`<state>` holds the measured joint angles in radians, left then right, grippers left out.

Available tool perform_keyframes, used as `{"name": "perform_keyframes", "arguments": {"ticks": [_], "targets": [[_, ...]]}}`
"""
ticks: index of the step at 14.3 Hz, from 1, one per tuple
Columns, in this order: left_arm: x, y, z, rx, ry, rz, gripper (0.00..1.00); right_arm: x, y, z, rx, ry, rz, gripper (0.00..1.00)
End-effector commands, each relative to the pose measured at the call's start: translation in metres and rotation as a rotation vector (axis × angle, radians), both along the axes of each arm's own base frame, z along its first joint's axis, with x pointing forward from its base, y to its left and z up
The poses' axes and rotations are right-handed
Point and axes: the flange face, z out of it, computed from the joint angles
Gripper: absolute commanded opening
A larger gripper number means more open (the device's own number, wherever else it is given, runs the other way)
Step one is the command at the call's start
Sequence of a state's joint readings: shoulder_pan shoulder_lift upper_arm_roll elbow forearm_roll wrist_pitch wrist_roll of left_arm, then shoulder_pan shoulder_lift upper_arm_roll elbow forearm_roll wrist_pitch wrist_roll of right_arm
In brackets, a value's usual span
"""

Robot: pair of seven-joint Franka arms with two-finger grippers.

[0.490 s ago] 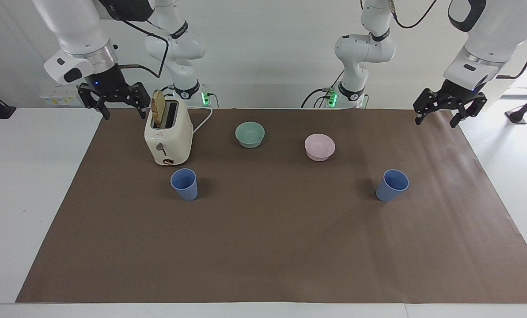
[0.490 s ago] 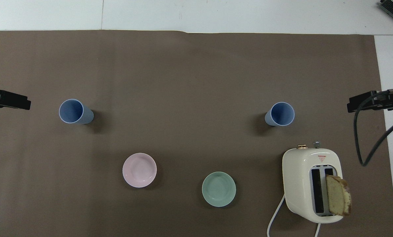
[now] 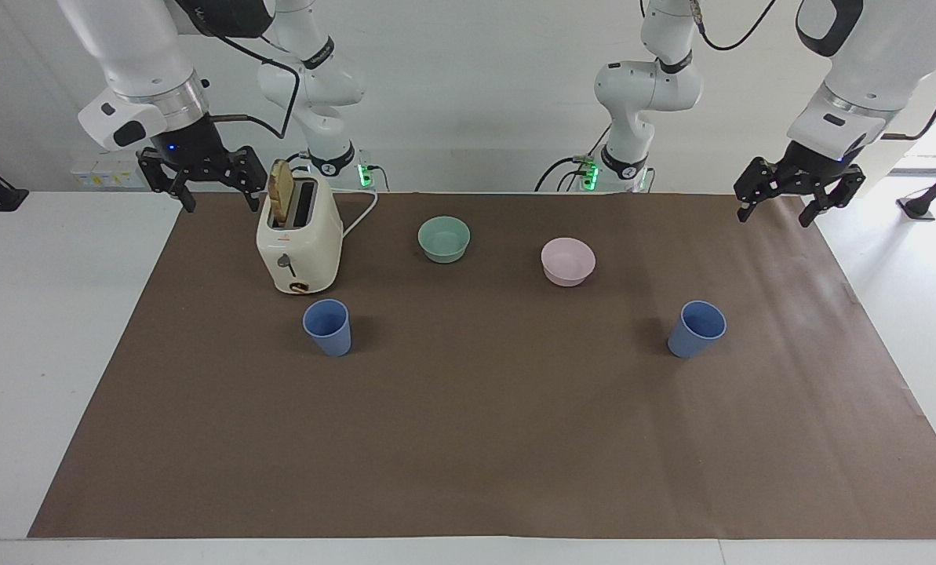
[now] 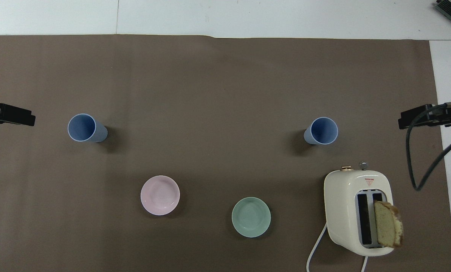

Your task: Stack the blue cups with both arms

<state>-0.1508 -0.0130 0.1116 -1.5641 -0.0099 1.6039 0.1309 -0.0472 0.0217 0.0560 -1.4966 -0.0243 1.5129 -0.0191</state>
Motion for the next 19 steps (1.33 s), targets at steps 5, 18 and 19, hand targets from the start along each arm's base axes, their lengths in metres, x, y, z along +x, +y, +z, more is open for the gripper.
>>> {"name": "perform_keyframes", "arguments": {"ticks": [5,18,19], "targets": [[-0.0043,0.0028,0.0047,0.008,0.002,0.011,1.00,-0.0035,-0.0027,-0.0002,0.000,-0.015,-0.013,1.00],[-0.0048,0.0029,0.0056,0.008,0.000,0.011,1.00,-0.0035,-0.0027,-0.0009,0.000,-0.013,-0.013,1.00],[-0.0049,0.0029,0.0054,0.008,0.002,0.011,1.00,-0.0035,-0.0028,-0.0009,-0.001,-0.013,-0.013,1.00]]}}
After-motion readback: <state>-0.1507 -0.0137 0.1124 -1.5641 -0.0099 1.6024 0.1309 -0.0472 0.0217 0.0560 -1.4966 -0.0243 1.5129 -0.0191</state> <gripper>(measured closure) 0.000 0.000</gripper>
